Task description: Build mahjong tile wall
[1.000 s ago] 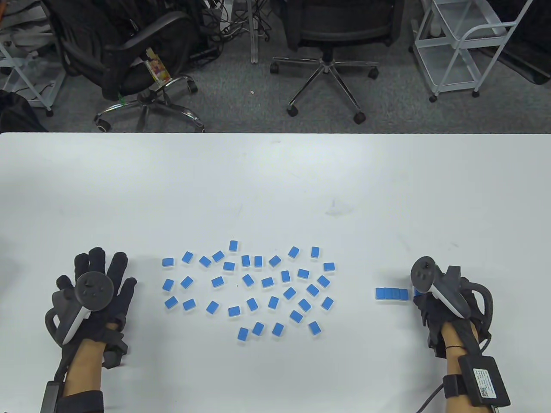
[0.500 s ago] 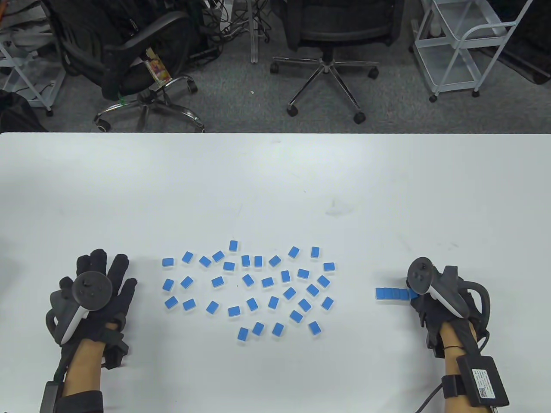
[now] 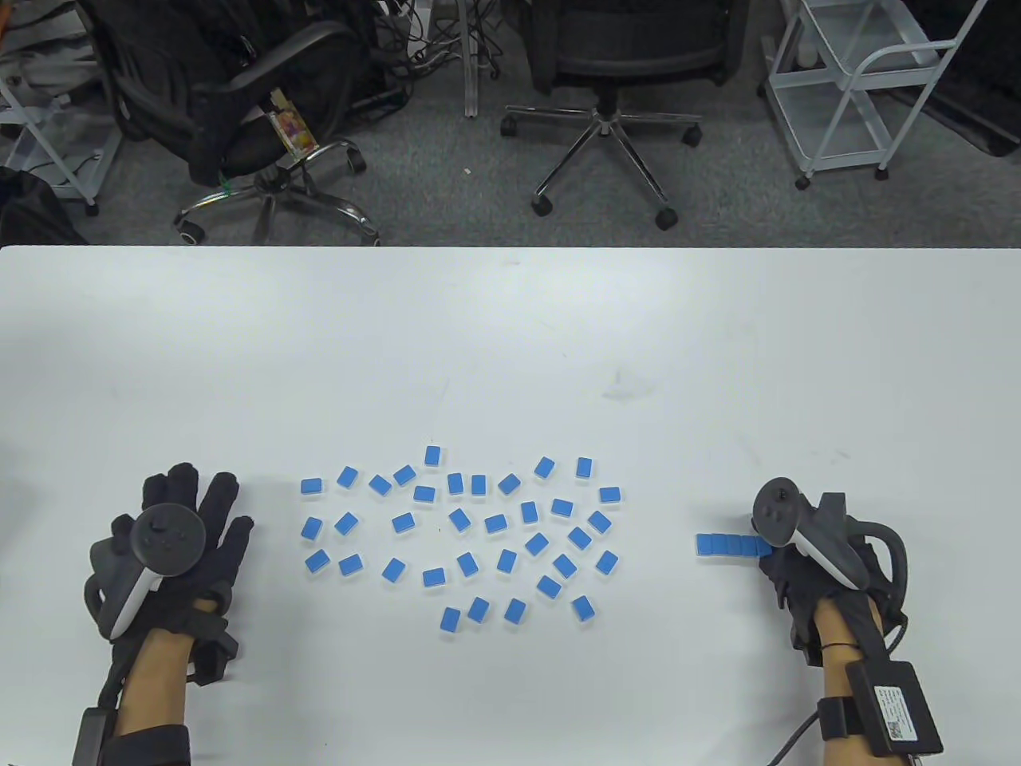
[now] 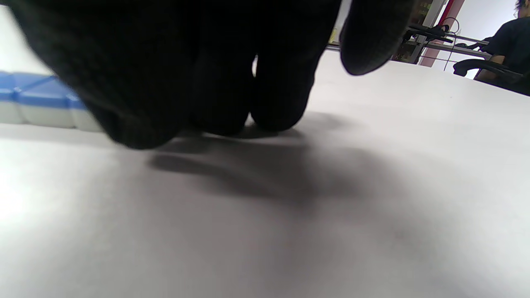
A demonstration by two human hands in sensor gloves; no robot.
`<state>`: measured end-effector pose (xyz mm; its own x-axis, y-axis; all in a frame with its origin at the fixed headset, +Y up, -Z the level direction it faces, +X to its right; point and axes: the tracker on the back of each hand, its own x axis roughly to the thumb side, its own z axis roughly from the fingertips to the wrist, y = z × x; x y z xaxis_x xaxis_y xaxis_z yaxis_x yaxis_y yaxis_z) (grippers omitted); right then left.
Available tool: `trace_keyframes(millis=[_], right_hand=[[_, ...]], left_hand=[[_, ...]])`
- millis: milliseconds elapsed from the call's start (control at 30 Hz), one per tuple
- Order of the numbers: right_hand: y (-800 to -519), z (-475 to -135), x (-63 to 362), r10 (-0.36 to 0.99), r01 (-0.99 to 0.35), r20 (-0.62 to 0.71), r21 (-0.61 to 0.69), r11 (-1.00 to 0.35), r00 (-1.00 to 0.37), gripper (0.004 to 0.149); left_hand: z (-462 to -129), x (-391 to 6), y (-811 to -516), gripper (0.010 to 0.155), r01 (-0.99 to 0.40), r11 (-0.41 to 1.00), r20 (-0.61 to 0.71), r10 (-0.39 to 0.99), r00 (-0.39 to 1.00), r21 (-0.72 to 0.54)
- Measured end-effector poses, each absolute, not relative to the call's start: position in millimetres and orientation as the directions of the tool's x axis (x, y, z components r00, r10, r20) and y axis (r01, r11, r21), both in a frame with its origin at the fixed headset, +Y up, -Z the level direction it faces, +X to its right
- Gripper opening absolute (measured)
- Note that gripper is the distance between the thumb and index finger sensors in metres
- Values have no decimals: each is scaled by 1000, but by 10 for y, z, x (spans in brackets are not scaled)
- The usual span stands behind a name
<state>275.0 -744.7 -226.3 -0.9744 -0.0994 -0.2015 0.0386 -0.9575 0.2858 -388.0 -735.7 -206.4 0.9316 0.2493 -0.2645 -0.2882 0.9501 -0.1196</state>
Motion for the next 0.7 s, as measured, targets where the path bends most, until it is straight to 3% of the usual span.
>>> trace_keyframes(millis=[133, 233, 400, 533, 633, 700], right_hand=[[-7419, -2243, 2747, -138, 59, -208, 344, -937, -968, 67], [-7351, -2218, 2739, -170, 100, -211, 309, -946, -962, 70], [-7126, -2147, 2521, -116, 102, -172, 90, -991, -978, 62], [-7008, -2018, 2017, -105, 103, 58, -36, -994, -993, 54], [-7094, -1869, 1476, -26, 41, 317, 40, -998, -948, 51], [-7167, -1769, 1185, -19, 58, 408, 82, -995, -913, 54]], left_hand=[[-2065, -3880, -7354, 66, -290, 949, -264, 252, 931, -119], [-2066, -3881, -7356, 66, -292, 949, -264, 253, 931, -121], [-2067, -3878, -7364, 65, -301, 946, -263, 262, 929, -120], [-2079, -3866, -7395, 65, -304, 943, -261, 262, 929, -138], [-2069, -3869, -7386, 65, -305, 943, -259, 264, 929, -133], [-2064, -3886, -7373, 65, -308, 943, -259, 268, 928, -125]])
